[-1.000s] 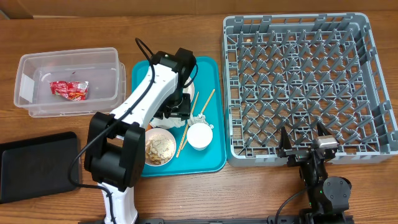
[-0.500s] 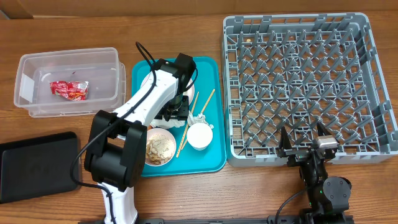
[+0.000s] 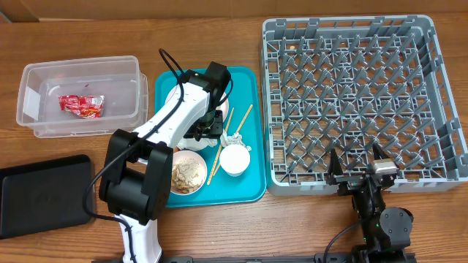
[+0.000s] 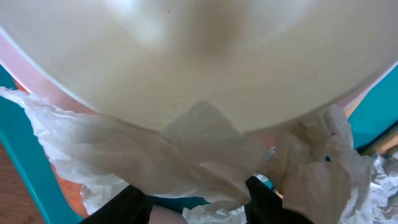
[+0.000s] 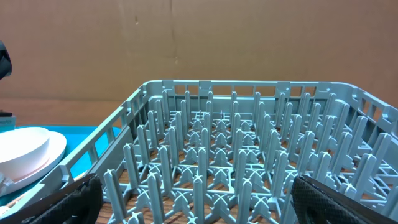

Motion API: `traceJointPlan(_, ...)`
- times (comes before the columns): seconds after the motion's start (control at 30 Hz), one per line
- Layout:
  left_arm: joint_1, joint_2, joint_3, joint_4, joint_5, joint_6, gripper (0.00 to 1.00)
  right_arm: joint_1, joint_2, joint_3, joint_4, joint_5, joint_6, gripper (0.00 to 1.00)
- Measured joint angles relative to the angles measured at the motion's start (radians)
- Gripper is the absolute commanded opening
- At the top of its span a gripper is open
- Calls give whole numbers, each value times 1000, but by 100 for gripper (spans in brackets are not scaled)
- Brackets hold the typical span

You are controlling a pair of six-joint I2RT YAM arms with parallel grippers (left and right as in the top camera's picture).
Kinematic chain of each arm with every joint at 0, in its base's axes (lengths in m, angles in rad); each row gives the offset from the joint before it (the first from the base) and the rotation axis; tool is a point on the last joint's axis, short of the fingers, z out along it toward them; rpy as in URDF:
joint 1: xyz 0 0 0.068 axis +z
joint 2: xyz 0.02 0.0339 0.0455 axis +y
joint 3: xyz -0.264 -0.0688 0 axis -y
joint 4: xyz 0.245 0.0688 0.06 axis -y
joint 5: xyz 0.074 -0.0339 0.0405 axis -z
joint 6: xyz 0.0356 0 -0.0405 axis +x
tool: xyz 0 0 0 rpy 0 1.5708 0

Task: Sort waste into correct bins and load items into the dishwasher
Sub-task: 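Lower the left gripper and grasp the white tissue under the plate, then carry the tissue left and drop it into the clear bin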

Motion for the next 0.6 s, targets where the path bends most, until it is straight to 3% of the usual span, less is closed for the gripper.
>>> traceJointPlan(0.3,0,0,0,-14,-1,-3,5,0,0,0,0,0,0,100)
traceJointPlan(0.6,0,0,0,-82,-25,-5,4,0,0,0,0,0,0,100)
